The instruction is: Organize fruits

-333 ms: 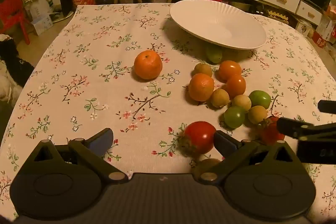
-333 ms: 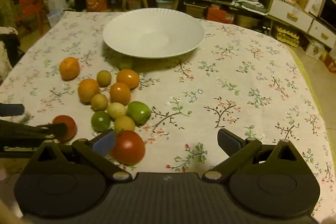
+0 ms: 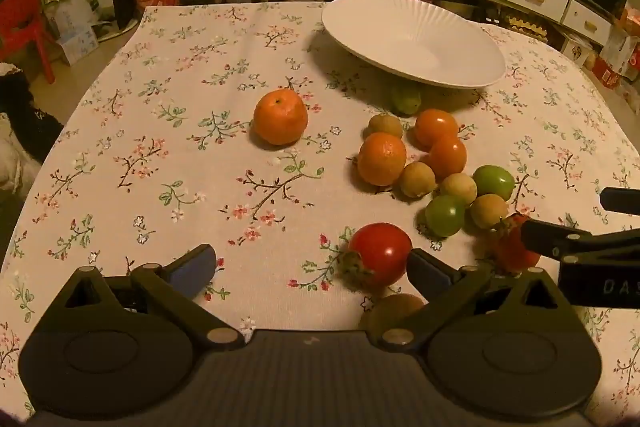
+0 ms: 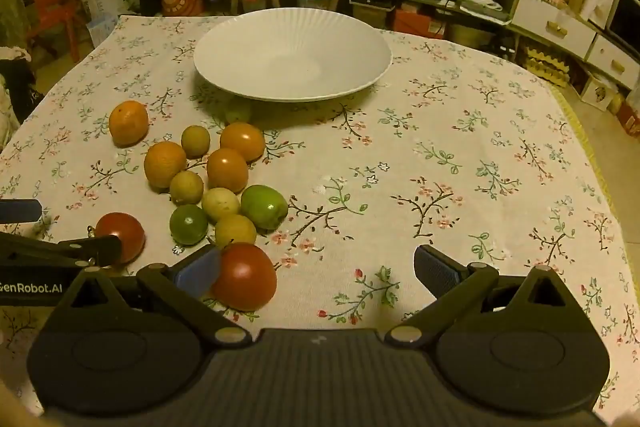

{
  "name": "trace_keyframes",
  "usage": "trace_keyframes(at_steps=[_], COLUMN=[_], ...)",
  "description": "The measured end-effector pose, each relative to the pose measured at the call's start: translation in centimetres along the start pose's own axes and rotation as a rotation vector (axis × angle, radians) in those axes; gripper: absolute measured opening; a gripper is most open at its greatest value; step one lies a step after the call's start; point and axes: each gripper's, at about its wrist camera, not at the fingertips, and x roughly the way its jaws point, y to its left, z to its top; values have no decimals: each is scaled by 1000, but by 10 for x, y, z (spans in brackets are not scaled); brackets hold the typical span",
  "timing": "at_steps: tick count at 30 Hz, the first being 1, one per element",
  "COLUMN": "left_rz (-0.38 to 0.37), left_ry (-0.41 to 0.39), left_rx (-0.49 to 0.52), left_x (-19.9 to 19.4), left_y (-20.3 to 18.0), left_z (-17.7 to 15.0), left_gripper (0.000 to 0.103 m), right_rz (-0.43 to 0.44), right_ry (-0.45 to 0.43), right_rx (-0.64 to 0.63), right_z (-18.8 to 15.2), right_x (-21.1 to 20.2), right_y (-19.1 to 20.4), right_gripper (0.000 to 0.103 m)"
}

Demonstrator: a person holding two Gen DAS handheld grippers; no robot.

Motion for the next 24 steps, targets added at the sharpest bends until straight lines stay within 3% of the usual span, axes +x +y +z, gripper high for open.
trace_keyframes(at_steps=[24], left_rz=[-9], left_ry=[-35], left_rx=[32], left_x=[-8], left_y=[-6], left_z=[3], left_gripper=[100], right_rz=[8], right_ry=[-28], right_rx=[8], right_z=[1], right_x=[-2], right_y=[1], right_gripper=[103])
